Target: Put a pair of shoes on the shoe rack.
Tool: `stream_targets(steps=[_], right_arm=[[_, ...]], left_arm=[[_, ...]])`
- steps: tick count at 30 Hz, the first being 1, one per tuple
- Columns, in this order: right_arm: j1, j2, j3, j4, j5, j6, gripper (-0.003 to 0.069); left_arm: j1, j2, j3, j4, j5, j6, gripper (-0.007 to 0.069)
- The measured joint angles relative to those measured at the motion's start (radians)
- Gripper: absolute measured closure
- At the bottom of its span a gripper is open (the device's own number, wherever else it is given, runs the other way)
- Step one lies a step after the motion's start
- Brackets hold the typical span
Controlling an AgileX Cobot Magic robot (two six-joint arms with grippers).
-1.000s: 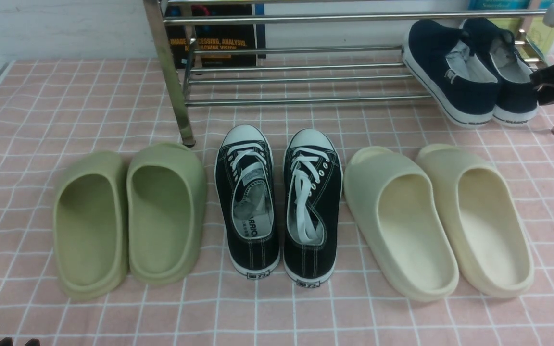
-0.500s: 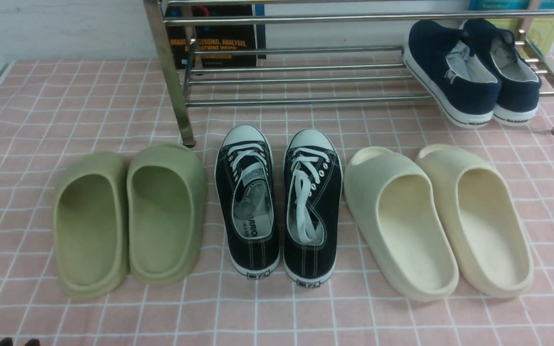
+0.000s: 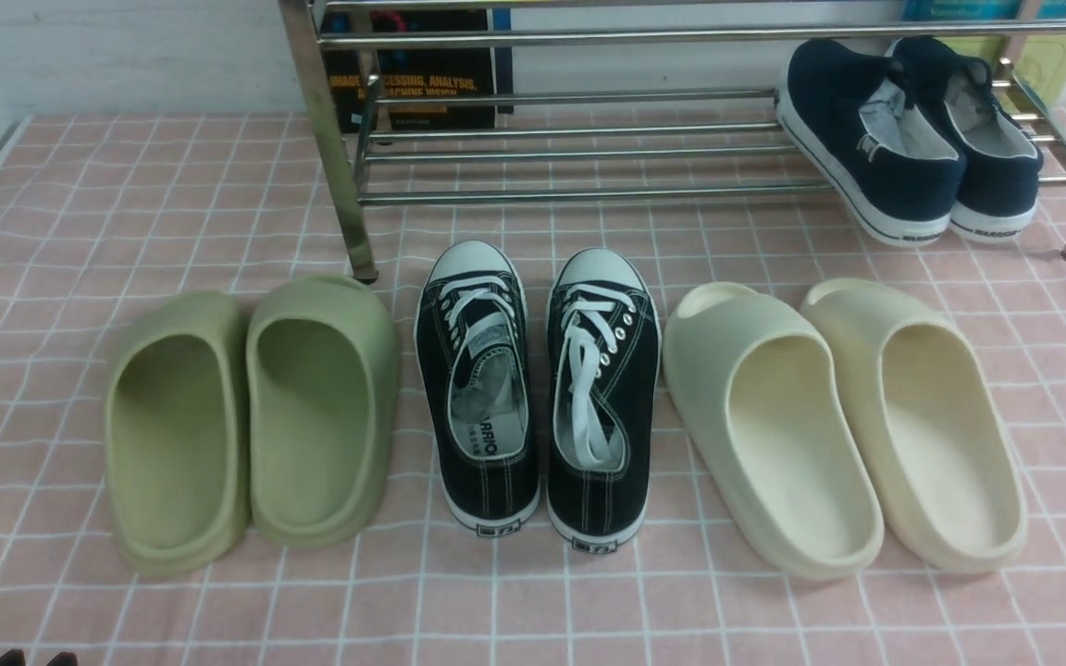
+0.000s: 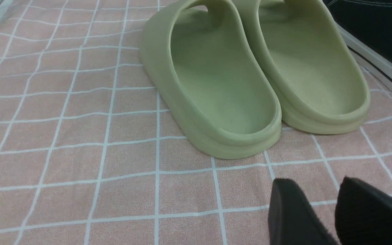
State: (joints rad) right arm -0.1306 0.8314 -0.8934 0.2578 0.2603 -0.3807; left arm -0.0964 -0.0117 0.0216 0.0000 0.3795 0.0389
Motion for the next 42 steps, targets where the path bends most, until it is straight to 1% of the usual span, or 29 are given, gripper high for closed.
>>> stream_targets(steps=[1, 2, 3, 5, 6, 8, 9, 11, 13, 18, 25, 33, 37, 42], right_arm=[[0.000, -0.066, 0.064, 0.007, -0.027, 0.000, 0.0663], [0.000, -0.080, 0.079, 0.008, -0.032, 0.000, 0.0663], [0.000, -0.195, 0.209, 0.018, -0.065, 0.000, 0.0663], [0.000, -0.256, 0.274, 0.022, -0.070, 0.000, 0.0663], [0.000, -0.334, 0.372, 0.025, -0.070, 0.000, 0.0663], [0.000, -0.435, 0.478, 0.025, -0.048, 0.001, 0.0662], [0.000, -0.453, 0.487, 0.025, -0.044, 0.001, 0.0662], [0.000, -0.562, 0.589, 0.032, -0.016, 0.001, 0.0662], [0.000, -0.629, 0.643, 0.037, -0.008, 0.001, 0.0661], [0.000, -0.724, 0.718, 0.052, 0.000, 0.001, 0.0659], [0.000, -0.742, 0.794, 0.100, 0.024, 0.001, 0.0650], [0.000, -0.746, 0.840, 0.102, 0.056, 0.001, 0.0647], [0.000, -0.793, 0.904, 0.102, 0.068, 0.001, 0.0642], [0.000, -0.840, 0.912, 0.091, 0.113, 0.001, 0.0638]], left_arm=[[0.000, 0.000, 0.000, 0.000, 0.000, 0.000, 0.0385], [0.000, 0.000, 0.000, 0.000, 0.000, 0.000, 0.0385], [0.000, 0.000, 0.000, 0.000, 0.000, 0.000, 0.0385], [0.000, 0.000, 0.000, 0.000, 0.000, 0.000, 0.0385], [0.000, 0.000, 0.000, 0.000, 0.000, 0.000, 0.0385], [0.000, 0.000, 0.000, 0.000, 0.000, 0.000, 0.0385], [0.000, 0.000, 0.000, 0.000, 0.000, 0.000, 0.0385], [0.000, 0.000, 0.000, 0.000, 0.000, 0.000, 0.0385], [0.000, 0.000, 0.000, 0.000, 0.000, 0.000, 0.0385], [0.000, 0.000, 0.000, 0.000, 0.000, 0.000, 0.0385], [0.000, 0.000, 0.000, 0.000, 0.000, 0.000, 0.0385], [0.000, 0.000, 0.000, 0.000, 0.000, 0.000, 0.0385], [0.000, 0.000, 0.000, 0.000, 0.000, 0.000, 0.0385], [0.000, 0.000, 0.000, 0.000, 0.000, 0.000, 0.0385]])
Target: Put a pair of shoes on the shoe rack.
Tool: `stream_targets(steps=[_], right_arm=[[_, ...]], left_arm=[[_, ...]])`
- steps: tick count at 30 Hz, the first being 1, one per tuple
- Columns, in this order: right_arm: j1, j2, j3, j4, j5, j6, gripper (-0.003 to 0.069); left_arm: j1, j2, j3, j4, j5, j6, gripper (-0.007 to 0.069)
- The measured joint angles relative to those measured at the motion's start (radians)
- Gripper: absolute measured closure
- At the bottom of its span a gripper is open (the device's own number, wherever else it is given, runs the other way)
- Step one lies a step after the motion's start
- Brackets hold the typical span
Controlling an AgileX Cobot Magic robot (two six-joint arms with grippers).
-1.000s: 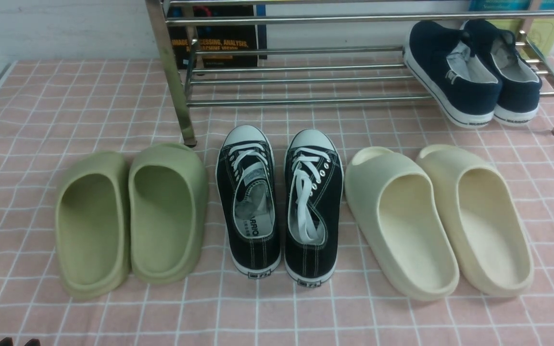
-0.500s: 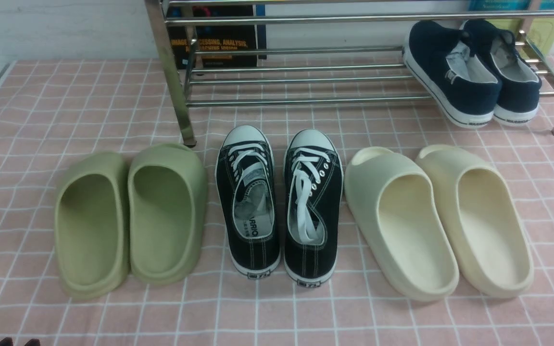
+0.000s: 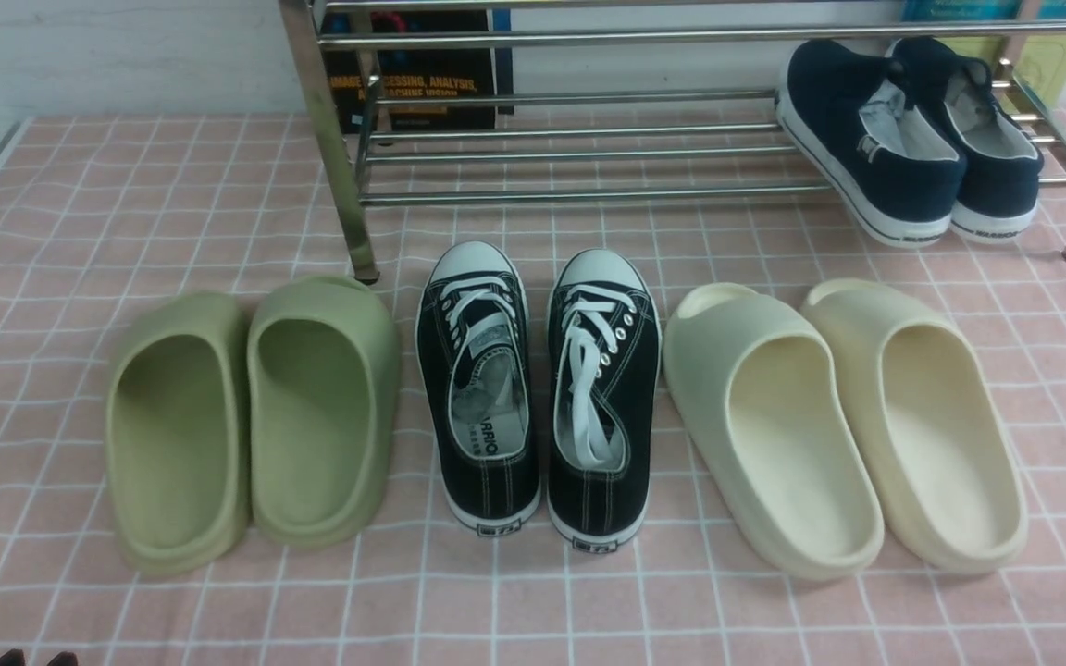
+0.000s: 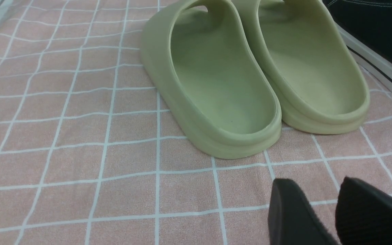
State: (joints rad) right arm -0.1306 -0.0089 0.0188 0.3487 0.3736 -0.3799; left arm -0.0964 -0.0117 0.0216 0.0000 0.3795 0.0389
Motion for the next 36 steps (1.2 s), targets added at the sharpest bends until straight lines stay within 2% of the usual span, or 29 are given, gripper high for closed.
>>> stream_targets(steps=[4, 9, 11, 14, 18, 24, 28, 36], right_arm=[[0.000, -0.001, -0.002, -0.034, 0.011, 0.000, 0.0629], [0.001, -0.001, -0.003, -0.199, -0.009, 0.040, 0.0622], [0.006, -0.001, -0.003, -0.259, -0.014, 0.107, 0.0620], [0.031, -0.001, -0.003, -0.349, -0.013, 0.303, 0.0617], [0.069, -0.001, -0.003, -0.365, -0.007, 0.393, 0.0613], [0.104, -0.001, -0.003, -0.343, -0.006, 0.399, 0.0608], [0.106, -0.001, -0.003, -0.290, -0.005, 0.401, 0.0603], [0.106, -0.001, -0.003, -0.279, -0.005, 0.404, 0.0591]], left_arm=[[0.000, 0.000, 0.000, 0.000, 0.000, 0.000, 0.0385], [0.000, 0.000, 0.000, 0.000, 0.000, 0.000, 0.0385], [0.000, 0.000, 0.000, 0.000, 0.000, 0.000, 0.0385], [0.000, 0.000, 0.000, 0.000, 0.000, 0.000, 0.0385], [0.000, 0.000, 0.000, 0.000, 0.000, 0.000, 0.0385], [0.000, 0.000, 0.000, 0.000, 0.000, 0.000, 0.0385], [0.000, 0.000, 0.000, 0.000, 0.000, 0.000, 0.0385], [0.000, 0.000, 0.000, 0.000, 0.000, 0.000, 0.0385]])
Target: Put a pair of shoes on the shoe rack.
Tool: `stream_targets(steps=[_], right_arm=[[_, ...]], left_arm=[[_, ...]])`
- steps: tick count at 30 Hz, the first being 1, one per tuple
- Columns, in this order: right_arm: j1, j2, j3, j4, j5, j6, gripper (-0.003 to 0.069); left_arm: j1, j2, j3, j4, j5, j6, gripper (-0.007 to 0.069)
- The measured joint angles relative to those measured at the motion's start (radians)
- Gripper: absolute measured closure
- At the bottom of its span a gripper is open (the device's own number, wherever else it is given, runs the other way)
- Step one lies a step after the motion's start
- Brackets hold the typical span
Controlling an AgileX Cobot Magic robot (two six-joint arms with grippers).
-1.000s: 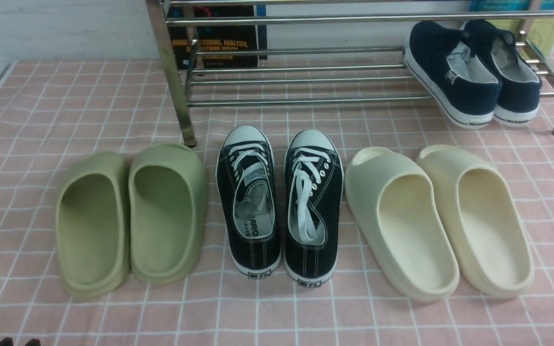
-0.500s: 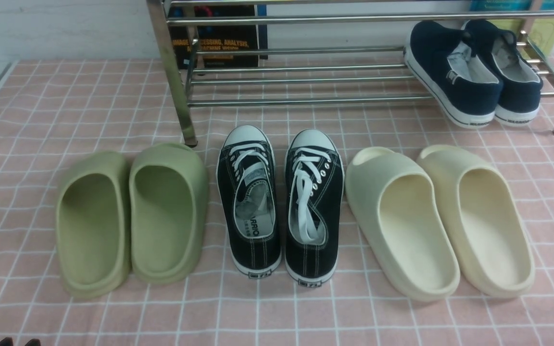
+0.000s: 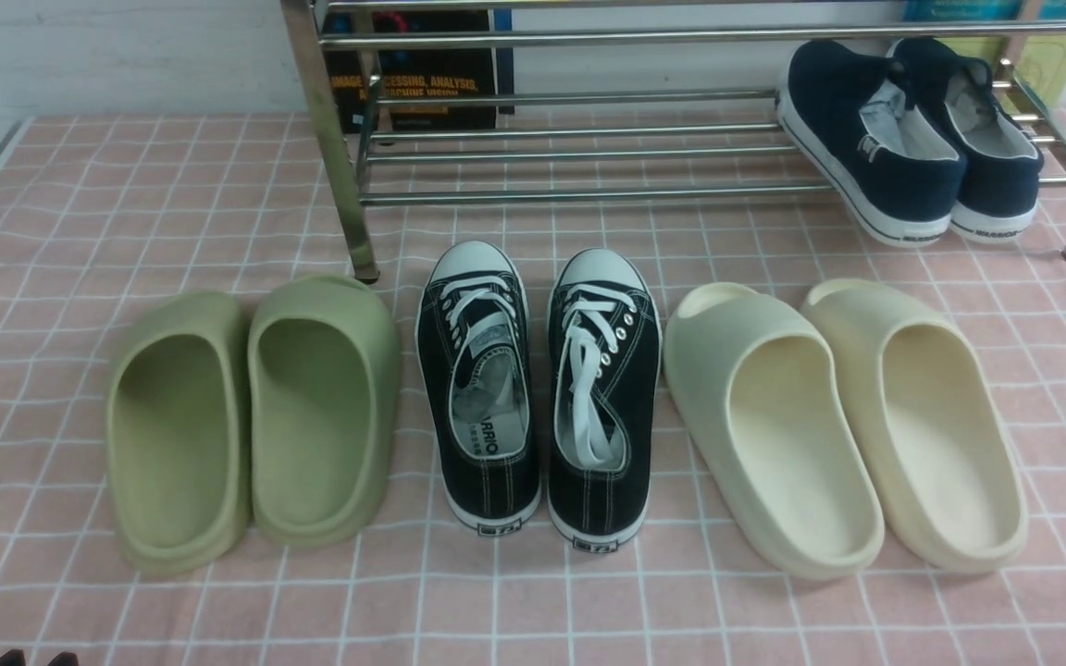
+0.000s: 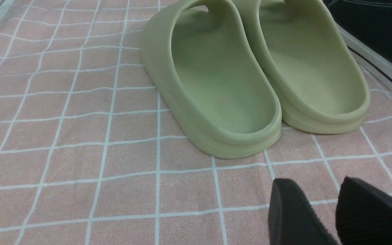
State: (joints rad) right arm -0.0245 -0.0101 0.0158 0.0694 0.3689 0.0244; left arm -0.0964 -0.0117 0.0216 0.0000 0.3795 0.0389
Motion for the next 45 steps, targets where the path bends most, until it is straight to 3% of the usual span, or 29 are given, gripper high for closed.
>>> stream_targets(steps=[45], right_arm=[[0.000, 0.000, 0.000, 0.003, 0.001, 0.009, 0.0547]], left_arm=[[0.000, 0.000, 0.000, 0.000, 0.000, 0.000, 0.0385]])
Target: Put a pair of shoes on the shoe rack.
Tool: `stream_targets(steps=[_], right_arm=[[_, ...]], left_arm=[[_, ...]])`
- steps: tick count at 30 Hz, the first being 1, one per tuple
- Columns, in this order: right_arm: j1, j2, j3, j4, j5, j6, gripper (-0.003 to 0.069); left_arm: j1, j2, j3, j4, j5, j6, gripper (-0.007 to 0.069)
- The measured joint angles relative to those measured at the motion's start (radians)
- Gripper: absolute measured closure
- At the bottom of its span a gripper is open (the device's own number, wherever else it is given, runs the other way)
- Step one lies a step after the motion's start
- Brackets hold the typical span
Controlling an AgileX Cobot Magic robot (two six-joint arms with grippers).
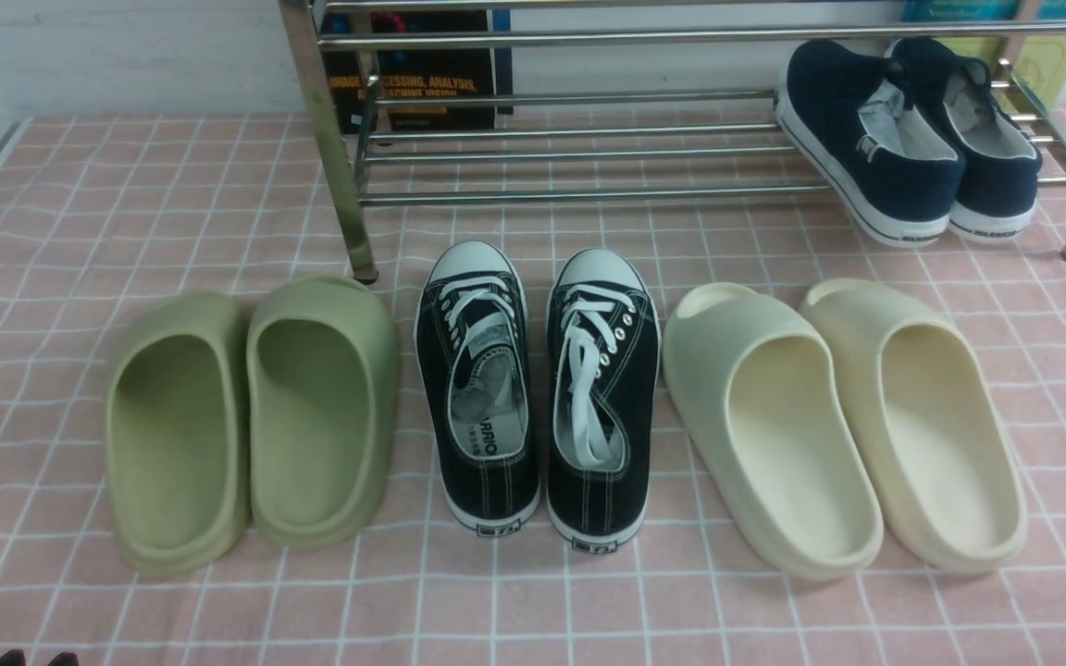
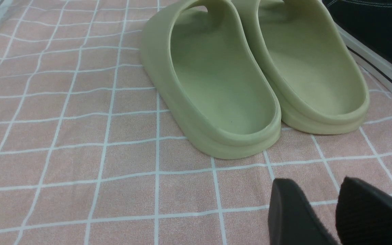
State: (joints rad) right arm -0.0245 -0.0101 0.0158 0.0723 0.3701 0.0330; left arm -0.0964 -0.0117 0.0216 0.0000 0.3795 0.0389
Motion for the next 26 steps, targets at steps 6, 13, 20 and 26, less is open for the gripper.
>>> stream_targets(steps=[6, 13, 20, 26], right_arm=[[0.000, 0.000, 0.000, 0.000, 0.001, 0.001, 0.0547], [0.000, 0.000, 0.000, 0.000, 0.001, 0.002, 0.0547], [0.000, 0.000, 0.000, 0.000, 0.001, 0.002, 0.0543], [0.000, 0.000, 0.000, 0.000, 0.001, 0.002, 0.0536]], left_arm=[[0.000, 0.000, 0.000, 0.000, 0.000, 0.000, 0.0385], [0.000, 0.000, 0.000, 0.000, 0.000, 0.000, 0.0385], [0.000, 0.000, 0.000, 0.000, 0.000, 0.000, 0.0385], [0.000, 0.000, 0.000, 0.000, 0.000, 0.000, 0.0385]])
